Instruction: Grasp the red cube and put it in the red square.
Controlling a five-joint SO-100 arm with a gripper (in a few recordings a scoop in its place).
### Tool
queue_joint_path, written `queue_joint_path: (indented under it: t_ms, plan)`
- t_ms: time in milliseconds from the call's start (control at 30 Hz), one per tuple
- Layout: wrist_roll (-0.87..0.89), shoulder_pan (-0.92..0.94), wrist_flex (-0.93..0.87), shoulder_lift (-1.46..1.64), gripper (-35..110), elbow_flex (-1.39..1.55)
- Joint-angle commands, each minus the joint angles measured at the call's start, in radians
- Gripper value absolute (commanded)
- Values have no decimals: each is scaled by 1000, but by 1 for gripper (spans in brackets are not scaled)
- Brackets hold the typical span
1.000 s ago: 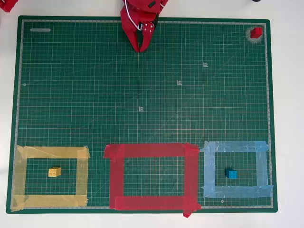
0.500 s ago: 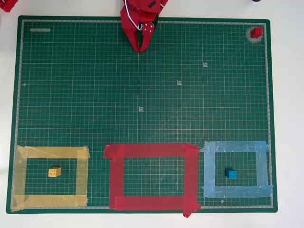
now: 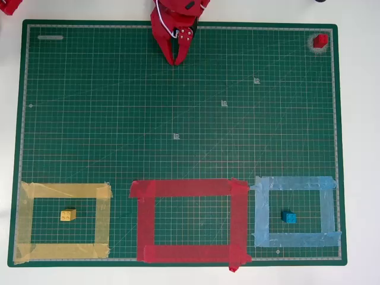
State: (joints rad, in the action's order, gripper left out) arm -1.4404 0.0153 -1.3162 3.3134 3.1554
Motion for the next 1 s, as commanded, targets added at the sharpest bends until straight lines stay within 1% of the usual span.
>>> queue_joint_path:
  t_ms: [0,233,267,300,367,400,467,567,633,667,733,767,867,967]
  plan:
    - [0,18,-8,37,1,5]
    - [-3,3,3,26,1,3]
    - [-46,3,5,20,1,-11]
    - [-66,0,17,-2,1,-54]
    - [-92,-41,101,-114,1,-199]
    - [-144,-78,149,-193,1,-287]
    - [-192,-187,232,-373,1,-488]
    - [-282,-373,262,-627,1,-796]
    - [-282,-503,302,-761,1,-911]
    - [-282,-561,354,-796,1,-925]
    - [-291,-664,532,-827,1,-874]
    - [-325,-706,641,-830,1,-822]
    - [-336,-819,1025,-830,1,-629]
    - [-334,-920,1154,-827,1,-535]
